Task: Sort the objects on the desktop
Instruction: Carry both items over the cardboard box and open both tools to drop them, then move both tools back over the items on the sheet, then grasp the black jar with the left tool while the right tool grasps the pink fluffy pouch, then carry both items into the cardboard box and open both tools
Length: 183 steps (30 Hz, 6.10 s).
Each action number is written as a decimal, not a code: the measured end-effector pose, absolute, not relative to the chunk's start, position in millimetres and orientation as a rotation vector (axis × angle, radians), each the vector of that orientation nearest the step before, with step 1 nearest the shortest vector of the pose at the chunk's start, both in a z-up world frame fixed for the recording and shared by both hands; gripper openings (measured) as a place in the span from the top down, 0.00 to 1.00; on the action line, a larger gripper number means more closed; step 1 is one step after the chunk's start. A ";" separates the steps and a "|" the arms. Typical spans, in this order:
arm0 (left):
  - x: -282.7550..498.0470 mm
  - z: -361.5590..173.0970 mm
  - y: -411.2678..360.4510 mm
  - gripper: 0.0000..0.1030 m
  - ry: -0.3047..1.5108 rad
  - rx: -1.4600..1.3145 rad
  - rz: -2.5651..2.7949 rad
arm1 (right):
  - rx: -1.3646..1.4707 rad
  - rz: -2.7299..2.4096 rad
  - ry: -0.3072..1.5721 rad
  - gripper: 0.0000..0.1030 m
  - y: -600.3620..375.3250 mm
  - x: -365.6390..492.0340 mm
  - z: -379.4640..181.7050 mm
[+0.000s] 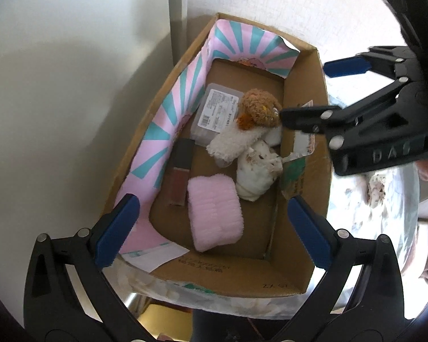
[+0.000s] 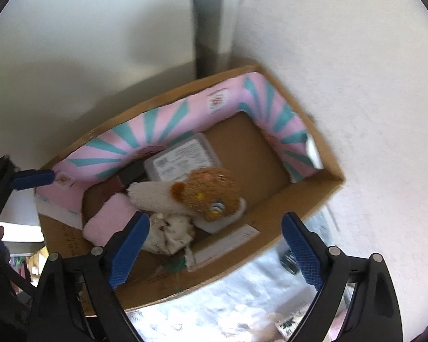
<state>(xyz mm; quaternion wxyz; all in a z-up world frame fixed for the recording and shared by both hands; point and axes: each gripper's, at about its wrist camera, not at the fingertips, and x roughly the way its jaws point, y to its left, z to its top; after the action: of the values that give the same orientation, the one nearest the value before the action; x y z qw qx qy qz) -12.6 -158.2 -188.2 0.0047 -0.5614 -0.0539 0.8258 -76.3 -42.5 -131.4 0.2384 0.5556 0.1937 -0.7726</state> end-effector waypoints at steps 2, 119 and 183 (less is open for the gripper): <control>-11.8 -184.6 -159.8 0.00 -0.153 -1.757 2.596 | 1.514 -2.124 0.469 0.10 -37.6 -76.0 -126.2; -50.6 -145.3 76.7 0.69 -0.068 -1.257 2.575 | 1.433 -2.938 -0.198 0.77 288.0 35.4 -121.0; -25.9 -154.0 -149.4 0.01 -0.206 -1.566 2.694 | 1.477 -2.235 0.120 0.33 -34.5 -93.7 -104.6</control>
<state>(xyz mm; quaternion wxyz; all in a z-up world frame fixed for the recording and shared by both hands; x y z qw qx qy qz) -25.9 -149.4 -154.0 0.0092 -0.5014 -0.0660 0.8626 -93.7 -34.5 -104.6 0.2279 0.5363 0.0437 -0.8115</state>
